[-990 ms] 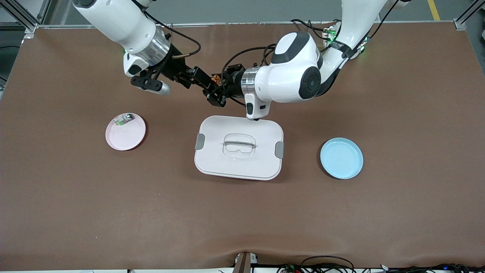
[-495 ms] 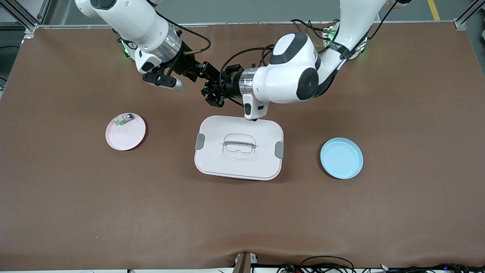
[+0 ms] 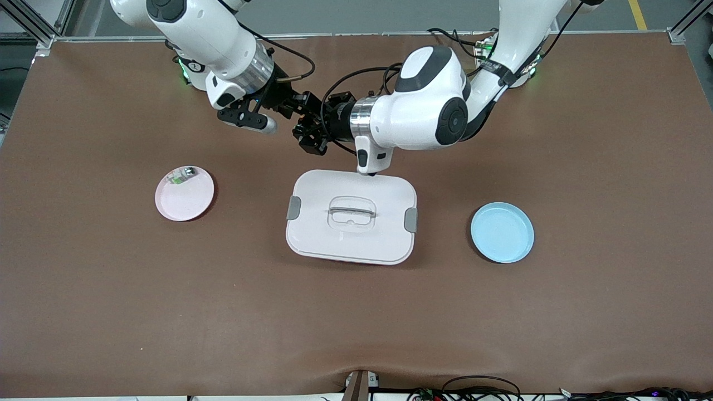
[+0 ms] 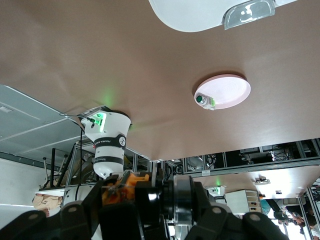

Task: Transfer orange switch to right arm and place
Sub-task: 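Grasp the switch with the right gripper beside the left gripper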

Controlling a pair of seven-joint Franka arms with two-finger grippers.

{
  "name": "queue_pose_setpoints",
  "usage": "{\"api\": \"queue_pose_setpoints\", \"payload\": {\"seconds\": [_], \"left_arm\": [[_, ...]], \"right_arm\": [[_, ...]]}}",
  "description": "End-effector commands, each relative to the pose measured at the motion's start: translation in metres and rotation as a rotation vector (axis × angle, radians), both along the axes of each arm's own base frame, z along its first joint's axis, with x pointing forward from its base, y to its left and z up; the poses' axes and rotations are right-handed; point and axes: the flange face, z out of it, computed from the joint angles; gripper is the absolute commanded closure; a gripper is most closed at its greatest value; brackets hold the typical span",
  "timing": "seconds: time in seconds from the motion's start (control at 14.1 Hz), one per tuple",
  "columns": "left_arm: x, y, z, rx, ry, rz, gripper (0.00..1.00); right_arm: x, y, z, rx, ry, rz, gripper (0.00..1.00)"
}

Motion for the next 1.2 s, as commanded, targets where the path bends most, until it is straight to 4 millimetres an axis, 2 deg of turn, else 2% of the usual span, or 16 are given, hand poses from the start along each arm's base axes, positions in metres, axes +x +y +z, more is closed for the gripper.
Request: {"api": "queue_pose_setpoints", "payload": {"seconds": [0.0,0.14,0.21,0.35,0.42,0.57,0.64,0.71,0.78,0.85,1.13], "left_arm": [[0.002,-0.005,0.006,-0.021,0.021,0.019,1.0],[0.002,-0.004,0.009,-0.025,0.019,0.02,1.0],[0.002,-0.004,0.009,-0.024,0.02,0.021,1.0],[0.003,-0.004,0.009,-0.025,0.019,0.022,1.0],[0.003,-0.004,0.009,-0.024,0.02,0.023,1.0],[0.005,-0.002,0.008,-0.024,0.02,0.027,1.0],[0.005,-0.001,0.009,-0.024,0.02,0.027,0.96],[0.005,-0.001,0.009,-0.024,0.02,0.027,0.78],[0.005,-0.001,0.011,-0.026,0.016,0.026,0.19],[0.004,-0.001,0.016,-0.034,-0.002,0.018,0.0],[0.015,0.009,0.035,-0.046,-0.03,0.045,0.0]], "right_arm": [[-0.006,-0.003,0.004,0.015,0.006,-0.016,0.27],[-0.006,-0.003,0.004,0.016,0.007,-0.017,0.63],[-0.005,-0.003,0.004,0.016,0.008,-0.018,0.75],[-0.005,-0.003,0.003,0.016,0.009,-0.022,0.92],[-0.005,-0.003,0.004,0.015,0.012,-0.025,1.0],[-0.005,-0.003,0.004,0.014,0.014,-0.026,1.0],[-0.005,-0.003,0.004,0.015,0.013,-0.027,1.0],[-0.005,-0.003,0.005,0.016,0.012,-0.027,1.0],[-0.005,-0.003,0.005,0.015,0.013,-0.026,1.0],[-0.005,-0.003,0.005,0.015,0.014,-0.027,1.0],[-0.005,-0.004,0.007,0.011,0.021,-0.02,1.0]]}}
